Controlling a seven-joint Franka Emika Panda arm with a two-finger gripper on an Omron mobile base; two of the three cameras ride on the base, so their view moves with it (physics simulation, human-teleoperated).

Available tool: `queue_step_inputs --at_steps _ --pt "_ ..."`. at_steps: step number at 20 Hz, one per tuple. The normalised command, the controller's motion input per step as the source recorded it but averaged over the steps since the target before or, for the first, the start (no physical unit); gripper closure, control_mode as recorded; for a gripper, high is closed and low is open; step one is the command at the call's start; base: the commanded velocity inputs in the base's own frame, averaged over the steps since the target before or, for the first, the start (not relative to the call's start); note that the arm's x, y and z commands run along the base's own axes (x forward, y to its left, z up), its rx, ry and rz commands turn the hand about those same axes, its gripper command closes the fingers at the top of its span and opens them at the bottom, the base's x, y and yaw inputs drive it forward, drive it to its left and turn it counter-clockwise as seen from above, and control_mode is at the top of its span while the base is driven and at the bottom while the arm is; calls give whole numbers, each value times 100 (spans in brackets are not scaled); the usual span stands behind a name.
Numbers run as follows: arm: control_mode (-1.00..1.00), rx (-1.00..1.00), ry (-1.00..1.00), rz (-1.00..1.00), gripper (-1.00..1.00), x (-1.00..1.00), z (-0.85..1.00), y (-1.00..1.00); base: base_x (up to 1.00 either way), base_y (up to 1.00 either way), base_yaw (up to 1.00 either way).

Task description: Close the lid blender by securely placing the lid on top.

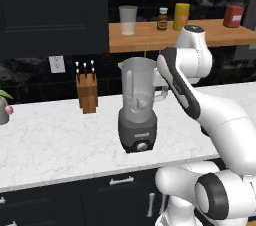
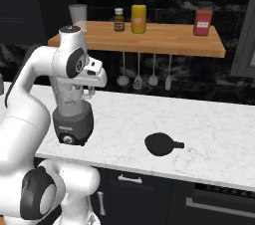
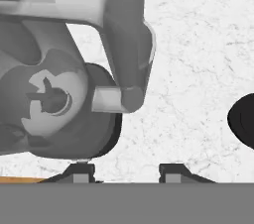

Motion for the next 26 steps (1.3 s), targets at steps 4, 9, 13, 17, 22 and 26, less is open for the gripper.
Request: queue_step_inputs --at_steps 4,9,13,17,22,26 --pt "-100 1 -10 -4 -100 -44 0 -12 0 0 0" --pt "-100 9 -3 -40 -100 -81 -26 -74 0 0 0" --pt "-100 17 6 -55 -100 -41 -41 -100 0 0 0" --pt "-100 21 17 -66 -100 -6 -39 -100 0 0 0" --pt "-100 24 21 -65 -100 3 -39 -100 0 0 0" --pt "-100 23 19 -46 -100 19 -48 -100 0 0 0"
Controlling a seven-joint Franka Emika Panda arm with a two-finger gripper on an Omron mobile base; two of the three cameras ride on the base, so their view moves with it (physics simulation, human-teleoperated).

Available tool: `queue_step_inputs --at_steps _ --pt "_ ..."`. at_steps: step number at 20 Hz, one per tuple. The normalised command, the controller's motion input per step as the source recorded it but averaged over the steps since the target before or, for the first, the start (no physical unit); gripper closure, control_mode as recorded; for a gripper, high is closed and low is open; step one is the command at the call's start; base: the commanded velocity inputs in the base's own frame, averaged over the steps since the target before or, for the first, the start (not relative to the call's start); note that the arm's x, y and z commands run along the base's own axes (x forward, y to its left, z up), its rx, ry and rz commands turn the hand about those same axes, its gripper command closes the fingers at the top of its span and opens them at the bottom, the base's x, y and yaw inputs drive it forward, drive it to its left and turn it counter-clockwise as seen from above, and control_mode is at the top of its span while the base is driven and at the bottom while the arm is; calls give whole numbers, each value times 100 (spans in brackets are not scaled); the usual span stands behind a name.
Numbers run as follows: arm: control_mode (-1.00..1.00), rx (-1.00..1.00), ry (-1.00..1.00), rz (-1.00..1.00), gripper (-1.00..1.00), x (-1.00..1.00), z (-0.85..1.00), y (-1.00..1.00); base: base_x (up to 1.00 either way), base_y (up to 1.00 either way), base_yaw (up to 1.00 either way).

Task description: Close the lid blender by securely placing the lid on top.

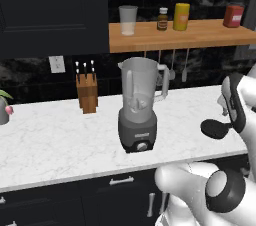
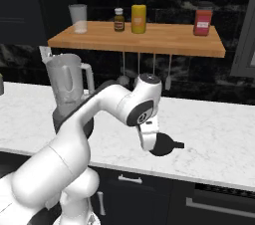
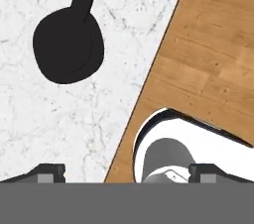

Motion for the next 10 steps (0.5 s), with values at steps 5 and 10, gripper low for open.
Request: queue_step_inputs --at_steps 5,10 --pt "-100 21 5 -29 -100 31 -51 -91 0 0 0" --pt "-100 13 0 -8 -100 43 -46 -45 0 0 0"
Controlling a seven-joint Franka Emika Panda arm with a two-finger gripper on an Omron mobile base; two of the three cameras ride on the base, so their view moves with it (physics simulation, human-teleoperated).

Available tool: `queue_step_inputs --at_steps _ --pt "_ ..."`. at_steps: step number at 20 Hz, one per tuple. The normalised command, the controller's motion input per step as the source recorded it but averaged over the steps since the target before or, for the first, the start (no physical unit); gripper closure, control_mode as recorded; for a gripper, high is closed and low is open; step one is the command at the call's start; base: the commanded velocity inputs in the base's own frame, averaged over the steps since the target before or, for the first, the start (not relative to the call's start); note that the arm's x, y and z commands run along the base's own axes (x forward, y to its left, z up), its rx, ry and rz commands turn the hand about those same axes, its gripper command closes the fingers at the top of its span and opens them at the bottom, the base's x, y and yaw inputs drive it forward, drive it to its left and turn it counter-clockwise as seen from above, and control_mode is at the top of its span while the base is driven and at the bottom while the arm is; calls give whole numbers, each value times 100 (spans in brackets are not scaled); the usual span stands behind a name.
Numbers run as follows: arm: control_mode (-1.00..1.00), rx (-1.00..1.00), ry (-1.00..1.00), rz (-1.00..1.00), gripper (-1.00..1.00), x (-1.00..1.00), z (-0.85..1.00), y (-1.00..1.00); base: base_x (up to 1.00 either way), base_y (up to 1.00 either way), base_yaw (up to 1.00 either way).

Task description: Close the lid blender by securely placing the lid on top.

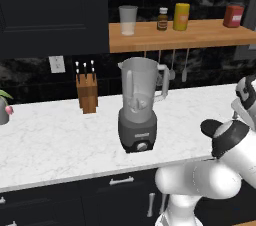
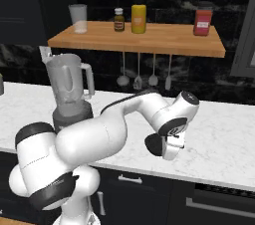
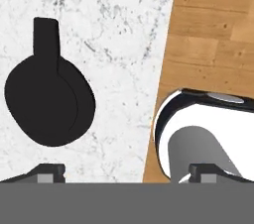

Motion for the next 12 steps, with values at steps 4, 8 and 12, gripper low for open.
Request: queue_step_inputs --at_steps 4,8,12 --pt "-100 2 0 0 -100 47 -44 -32 0 0 0" --pt "-100 0 2 0 -100 53 -41 -16 0 0 0" --pt "-100 0 7 -1 -100 62 -32 -1 0 0 0"
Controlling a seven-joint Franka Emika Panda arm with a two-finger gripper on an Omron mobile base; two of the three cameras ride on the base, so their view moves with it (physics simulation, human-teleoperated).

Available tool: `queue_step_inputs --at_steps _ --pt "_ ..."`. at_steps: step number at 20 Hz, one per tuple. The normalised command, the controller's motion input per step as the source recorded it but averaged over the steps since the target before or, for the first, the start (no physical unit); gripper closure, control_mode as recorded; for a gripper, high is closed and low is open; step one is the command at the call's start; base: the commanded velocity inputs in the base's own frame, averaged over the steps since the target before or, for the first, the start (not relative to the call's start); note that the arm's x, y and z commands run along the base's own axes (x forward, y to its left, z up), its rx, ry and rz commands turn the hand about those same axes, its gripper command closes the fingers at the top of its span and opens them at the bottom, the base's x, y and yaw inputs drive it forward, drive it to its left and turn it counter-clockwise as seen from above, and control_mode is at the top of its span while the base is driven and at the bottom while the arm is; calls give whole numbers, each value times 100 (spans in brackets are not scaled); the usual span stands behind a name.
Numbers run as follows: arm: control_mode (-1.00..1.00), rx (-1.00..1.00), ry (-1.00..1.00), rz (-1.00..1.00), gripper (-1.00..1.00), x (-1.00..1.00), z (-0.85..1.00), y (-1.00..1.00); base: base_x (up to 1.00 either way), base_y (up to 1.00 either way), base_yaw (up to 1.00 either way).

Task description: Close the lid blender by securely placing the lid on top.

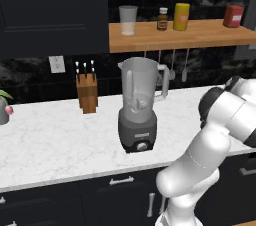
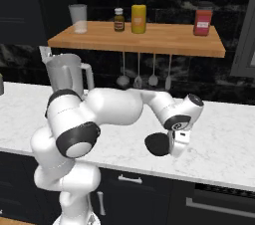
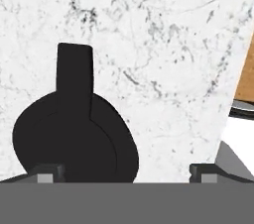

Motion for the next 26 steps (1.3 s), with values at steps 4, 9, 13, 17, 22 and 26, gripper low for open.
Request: queue_step_inputs --at_steps 4,9,13,17,22,26 --pt "-100 0 5 -2 -100 54 -37 -9 0 0 0" --pt "-100 1 0 0 -100 9 -20 -43 0 0 0" --pt "-100 0 0 0 -100 4 -30 -19 0 0 0" --pt "-100 0 0 0 -100 6 -47 8 0 0 0" --pt "-100 0 1 0 -100 16 -34 22 0 0 0" --pt "-100 0 1 -2 -100 4 -11 33 0 0 0"
